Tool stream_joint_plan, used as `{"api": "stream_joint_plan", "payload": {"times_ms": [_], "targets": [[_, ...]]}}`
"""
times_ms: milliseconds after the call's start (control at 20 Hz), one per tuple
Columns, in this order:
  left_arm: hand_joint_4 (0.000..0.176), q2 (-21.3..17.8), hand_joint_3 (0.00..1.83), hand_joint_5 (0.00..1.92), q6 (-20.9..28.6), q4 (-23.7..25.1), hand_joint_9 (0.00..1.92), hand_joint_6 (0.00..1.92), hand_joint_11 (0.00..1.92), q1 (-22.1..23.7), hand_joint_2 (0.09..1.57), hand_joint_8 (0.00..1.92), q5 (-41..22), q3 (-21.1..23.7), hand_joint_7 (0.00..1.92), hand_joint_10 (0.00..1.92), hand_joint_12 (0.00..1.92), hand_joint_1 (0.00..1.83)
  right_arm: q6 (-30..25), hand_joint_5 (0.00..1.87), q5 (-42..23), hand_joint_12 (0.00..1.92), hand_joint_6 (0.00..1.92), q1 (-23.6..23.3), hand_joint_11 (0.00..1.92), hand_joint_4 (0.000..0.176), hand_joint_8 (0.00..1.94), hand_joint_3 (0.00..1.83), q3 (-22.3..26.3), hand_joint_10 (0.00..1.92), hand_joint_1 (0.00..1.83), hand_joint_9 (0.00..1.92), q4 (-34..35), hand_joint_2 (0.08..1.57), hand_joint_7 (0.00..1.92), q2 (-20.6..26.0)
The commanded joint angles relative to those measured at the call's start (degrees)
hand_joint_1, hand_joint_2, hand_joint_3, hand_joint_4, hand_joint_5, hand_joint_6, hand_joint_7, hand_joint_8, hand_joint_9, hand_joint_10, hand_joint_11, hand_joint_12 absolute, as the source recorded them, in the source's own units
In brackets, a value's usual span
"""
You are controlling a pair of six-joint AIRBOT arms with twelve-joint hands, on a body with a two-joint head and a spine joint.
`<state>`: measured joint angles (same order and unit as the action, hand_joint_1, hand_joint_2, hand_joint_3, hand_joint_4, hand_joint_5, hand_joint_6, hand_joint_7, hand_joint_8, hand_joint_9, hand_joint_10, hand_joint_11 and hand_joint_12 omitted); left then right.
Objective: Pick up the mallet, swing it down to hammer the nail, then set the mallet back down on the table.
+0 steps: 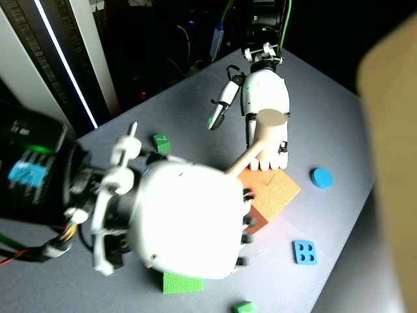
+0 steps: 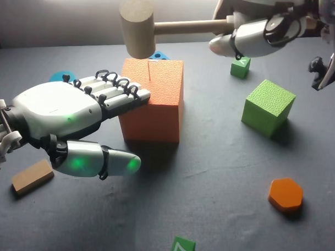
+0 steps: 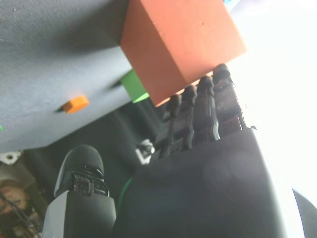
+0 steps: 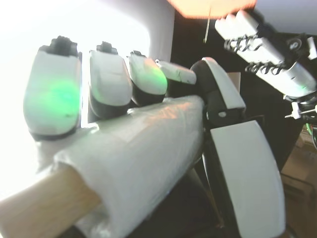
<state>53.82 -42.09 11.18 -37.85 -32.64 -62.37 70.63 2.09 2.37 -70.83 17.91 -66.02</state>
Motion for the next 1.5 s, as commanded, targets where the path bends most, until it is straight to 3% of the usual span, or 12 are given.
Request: {"api": "stream_joint_plan", "payload": {"times_ms": [0, 550, 900, 1050, 1450], "targets": [[0.000, 0.38, 0.00, 0.05, 0.20, 0.10, 0.02, 0.00, 0.00, 0.12, 1.18, 0.01, -3.09, 0.05, 0.04, 0.00, 0.00, 0.00, -0.11, 1.04, -5.63, 1.92, 1.92, -1.09, 1.53, 0.000, 1.94, 0.00, -0.71, 1.92, 0.59, 1.45, 0.46, 1.52, 1.32, 0.34], [0.000, 0.38, 0.00, 0.05, 0.16, 0.11, 0.02, 0.01, 0.00, 0.13, 1.18, 0.01, -3.09, 0.07, 0.04, 0.00, 0.00, 0.00, -0.19, 1.05, -5.08, 1.92, 1.92, -0.11, 1.53, 0.000, 1.94, 0.00, -5.34, 1.92, 0.62, 1.45, 0.50, 1.51, 1.33, -2.20], [0.000, 0.38, 0.00, 0.04, 0.16, 0.43, 0.01, 0.00, 0.00, 0.21, 1.19, 0.00, -3.09, 0.07, 0.03, 0.00, 0.00, 0.00, -1.24, 1.06, -3.41, 1.92, 1.92, 8.05, 1.54, 0.000, 1.94, 0.00, -6.72, 1.92, 0.64, 1.47, 0.49, 1.51, 1.34, -2.60], [0.000, 0.37, 0.00, 0.06, 0.16, 0.55, 0.03, 0.01, 0.01, 0.14, 1.19, 0.01, -3.09, 0.07, 0.04, 0.01, 0.00, 0.00, -4.31, 1.08, -4.37, 1.92, 1.92, 4.61, 1.55, 0.000, 1.94, 0.00, -6.77, 1.92, 0.66, 1.47, 0.50, 1.50, 1.35, -2.25], [0.000, 0.38, 0.00, 0.06, 0.19, 0.55, 0.03, 0.00, 0.00, 0.12, 1.20, 0.00, -3.09, 0.07, 0.05, 0.00, 0.00, 0.00, -3.79, 1.08, -3.76, 1.92, 1.92, -3.60, 1.56, 0.000, 1.94, 0.00, -6.77, 1.92, 0.66, 1.48, 0.47, 1.50, 1.37, -2.60]]}}
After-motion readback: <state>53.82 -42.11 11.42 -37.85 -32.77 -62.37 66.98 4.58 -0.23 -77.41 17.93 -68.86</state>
